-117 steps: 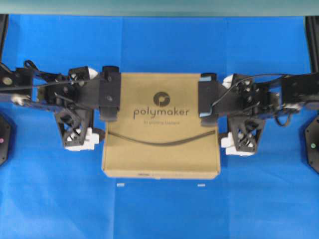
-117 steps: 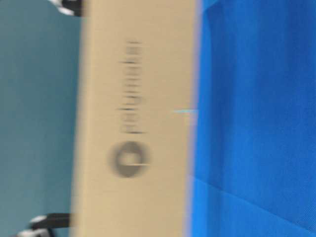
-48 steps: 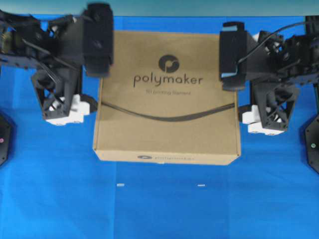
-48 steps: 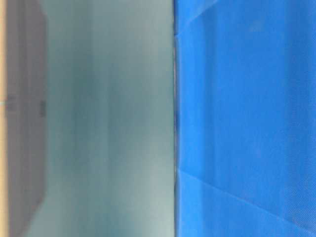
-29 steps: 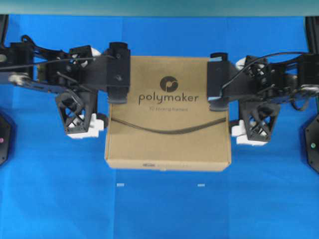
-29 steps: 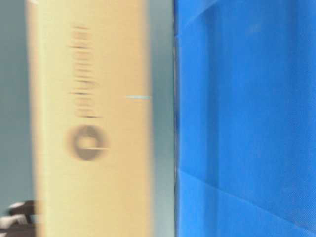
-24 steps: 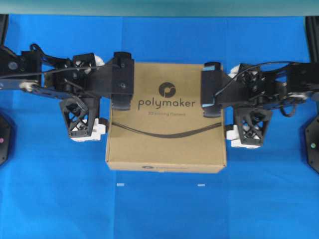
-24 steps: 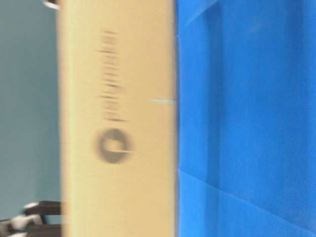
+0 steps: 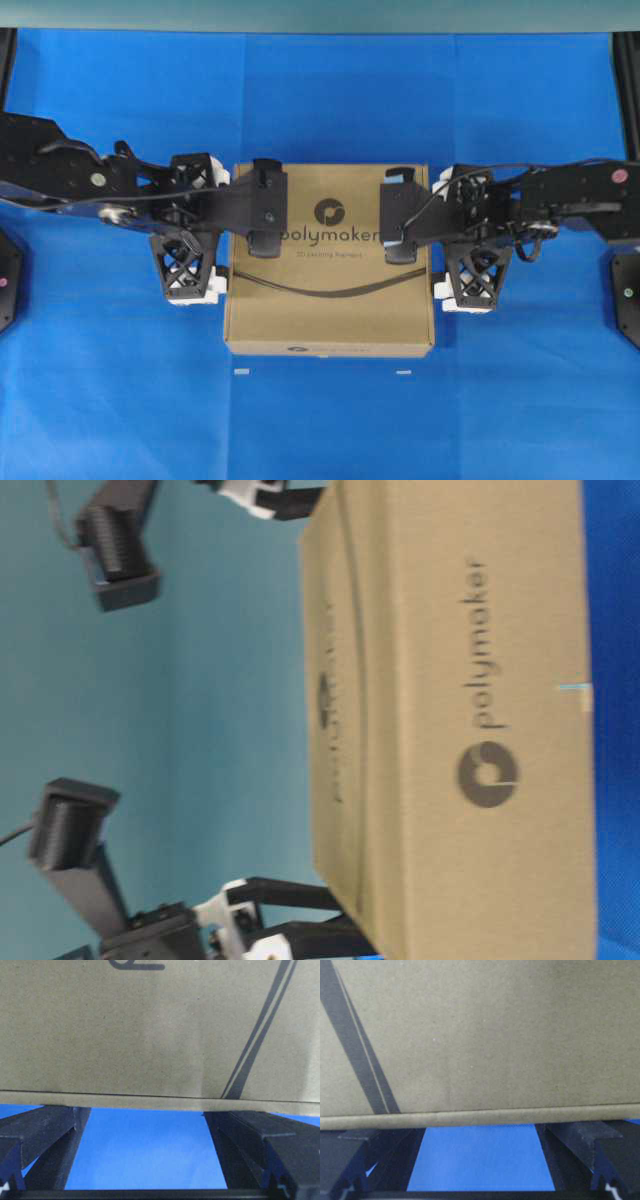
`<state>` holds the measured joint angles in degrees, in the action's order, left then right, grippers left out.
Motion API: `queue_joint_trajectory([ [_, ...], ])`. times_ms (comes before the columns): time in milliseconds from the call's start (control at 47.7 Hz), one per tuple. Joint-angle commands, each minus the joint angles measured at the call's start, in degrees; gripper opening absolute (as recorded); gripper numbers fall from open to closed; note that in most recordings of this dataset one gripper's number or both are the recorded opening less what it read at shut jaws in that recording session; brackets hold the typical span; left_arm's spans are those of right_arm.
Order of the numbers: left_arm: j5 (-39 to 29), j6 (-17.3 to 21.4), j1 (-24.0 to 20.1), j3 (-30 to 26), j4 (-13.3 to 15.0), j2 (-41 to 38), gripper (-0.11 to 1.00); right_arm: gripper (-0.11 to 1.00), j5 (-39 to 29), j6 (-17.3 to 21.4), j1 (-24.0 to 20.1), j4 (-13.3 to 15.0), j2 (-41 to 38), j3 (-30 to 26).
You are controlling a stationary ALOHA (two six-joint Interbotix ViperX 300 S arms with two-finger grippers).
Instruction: Lift up the cardboard box by clamping it between your arms.
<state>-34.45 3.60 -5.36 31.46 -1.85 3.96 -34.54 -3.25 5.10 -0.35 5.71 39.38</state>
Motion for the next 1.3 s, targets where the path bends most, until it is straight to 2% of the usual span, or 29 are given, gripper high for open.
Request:
queue_joint_trajectory([
  [0,5.3,-2.0,0.2,-2.0,0.3,-0.4,0.88,0.98,5.4,0.6,0.1,-0.4,-0.3,-1.5],
  [357,6.0,-2.2,1.4,-0.9,0.3,-2.5,0.88,0.98,9.1,0.3,-0.1,-0.5,-4.1,-1.2],
  [608,8.8,-4.8,2.0,0.7,0.3,-3.8,0.88,0.98,10.4,0.4,-1.0,-0.7,-6.4,-1.2],
  [881,10.8,-5.0,2.1,3.2,0.3,-5.2,0.88,0.98,11.8,0.7,-1.1,-0.7,-8.8,-1.1],
  [1280,12.5,-4.6,2.2,7.0,0.3,-3.1,0.88,0.98,13.8,1.4,-0.9,-0.7,-4.9,3.7],
])
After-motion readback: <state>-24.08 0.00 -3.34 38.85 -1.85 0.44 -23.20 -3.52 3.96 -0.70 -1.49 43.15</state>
